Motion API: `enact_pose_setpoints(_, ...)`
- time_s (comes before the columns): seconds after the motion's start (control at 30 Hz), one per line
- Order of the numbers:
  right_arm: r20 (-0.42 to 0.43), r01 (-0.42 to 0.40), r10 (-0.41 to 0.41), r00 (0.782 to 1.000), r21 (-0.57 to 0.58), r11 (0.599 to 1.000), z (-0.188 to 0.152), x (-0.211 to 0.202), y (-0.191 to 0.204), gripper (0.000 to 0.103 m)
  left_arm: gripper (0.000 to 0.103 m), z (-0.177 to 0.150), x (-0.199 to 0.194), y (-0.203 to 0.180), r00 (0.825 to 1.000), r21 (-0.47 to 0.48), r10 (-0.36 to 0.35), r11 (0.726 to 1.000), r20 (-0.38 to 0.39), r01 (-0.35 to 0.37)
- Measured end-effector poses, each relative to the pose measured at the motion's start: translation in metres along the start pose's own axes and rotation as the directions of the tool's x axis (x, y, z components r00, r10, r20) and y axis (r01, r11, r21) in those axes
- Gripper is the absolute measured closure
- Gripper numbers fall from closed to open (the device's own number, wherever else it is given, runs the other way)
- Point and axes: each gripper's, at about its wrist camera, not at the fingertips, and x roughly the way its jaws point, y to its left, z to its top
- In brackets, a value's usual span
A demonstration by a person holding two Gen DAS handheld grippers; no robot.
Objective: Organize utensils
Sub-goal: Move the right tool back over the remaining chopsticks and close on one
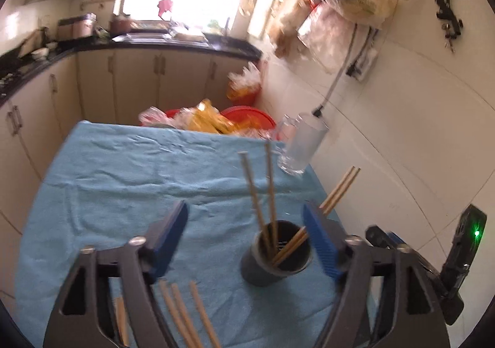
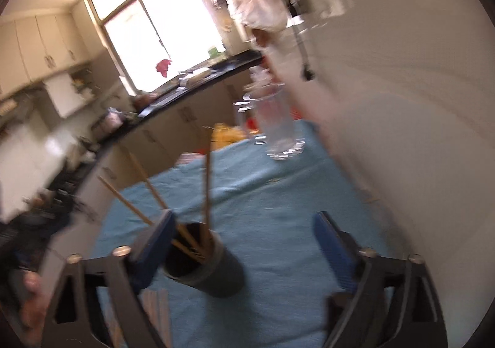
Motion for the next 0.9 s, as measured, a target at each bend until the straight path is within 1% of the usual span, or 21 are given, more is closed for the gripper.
enact_pose_setpoints(0.03, -0.002, 0.027, -0.027, 1.0, -0.023, 0.999, -0.006, -0.003, 0.003, 0.005, 0.018, -0.004, -0.009, 0.005, 1.0, -0.002, 0.022, 1.0, 0.015, -0.022)
enact_pose_setpoints(0.07, -0.015, 0.048, -0.048, 0.999, -0.04, 0.998, -0.011, -0.004, 0.005, 0.005, 0.017, -0.009, -0.018, 0.012, 0.999, -0.006, 0.041, 0.999, 0.023, -0.041)
enact_pose_setpoints(0.13, -0.059, 0.051, -0.054, 0.997, -0.059, 0.997, -0.023, -0.003, 0.008, 0.004, 0.016, -0.019, -0.029, 0.026, 0.998, -0.01, 0.064, 0.998, 0.017, -0.064)
enact_pose_setpoints(0.23, -0.133, 0.011, -0.021, 0.991, -0.077, 0.997, -0.042, 0.002, 0.014, 0.004, 0.016, -0.04, -0.042, 0.054, 0.993, -0.038, 0.12, 0.992, -0.014, -0.12)
enact_pose_setpoints(0.3, -0.175, -0.021, 0.003, 0.985, -0.101, 0.995, -0.054, 0.004, 0.023, 0.004, 0.016, -0.058, -0.047, 0.078, 0.985, -0.049, 0.162, 0.985, -0.063, -0.165)
enact_pose_setpoints(0.4, -0.232, -0.089, 0.057, 0.971, -0.129, 0.988, -0.072, 0.003, 0.041, 0.004, 0.016, -0.084, -0.053, 0.107, 0.972, -0.065, 0.205, 0.975, -0.117, -0.214)
enact_pose_setpoints(0.47, -0.274, -0.136, 0.092, 0.957, -0.146, 0.98, -0.082, 0.006, 0.054, 0.004, 0.016, -0.102, -0.056, 0.129, 0.961, -0.091, 0.226, 0.966, -0.162, -0.242)
enact_pose_setpoints(0.63, -0.342, -0.204, 0.14, 0.929, -0.16, 0.966, -0.104, 0.014, 0.083, 0.004, 0.016, -0.144, -0.058, 0.178, 0.938, -0.177, 0.223, 0.945, -0.265, -0.274)
enact_pose_setpoints(0.73, -0.385, -0.245, 0.17, 0.907, -0.153, 0.957, -0.116, 0.022, 0.097, 0.005, 0.016, -0.161, -0.056, 0.194, 0.932, -0.204, 0.197, 0.942, -0.305, -0.266)
enact_pose_setpoints(0.8, -0.415, -0.262, 0.179, 0.892, -0.153, 0.953, -0.125, 0.026, 0.106, 0.014, 0.016, -0.168, -0.053, 0.203, 0.927, -0.229, 0.178, 0.938, -0.33, -0.261)
enact_pose_setpoints(0.87, -0.432, -0.271, 0.185, 0.883, -0.147, 0.951, -0.13, 0.031, 0.114, 0.02, 0.017, -0.168, -0.049, 0.207, 0.925, -0.236, 0.176, 0.935, -0.338, -0.264)
enact_pose_setpoints(0.9, -0.44, -0.276, 0.189, 0.878, -0.14, 0.951, -0.132, 0.033, 0.117, 0.027, 0.019, -0.168, -0.047, 0.208, 0.924, -0.236, 0.177, 0.935, -0.34, -0.265)
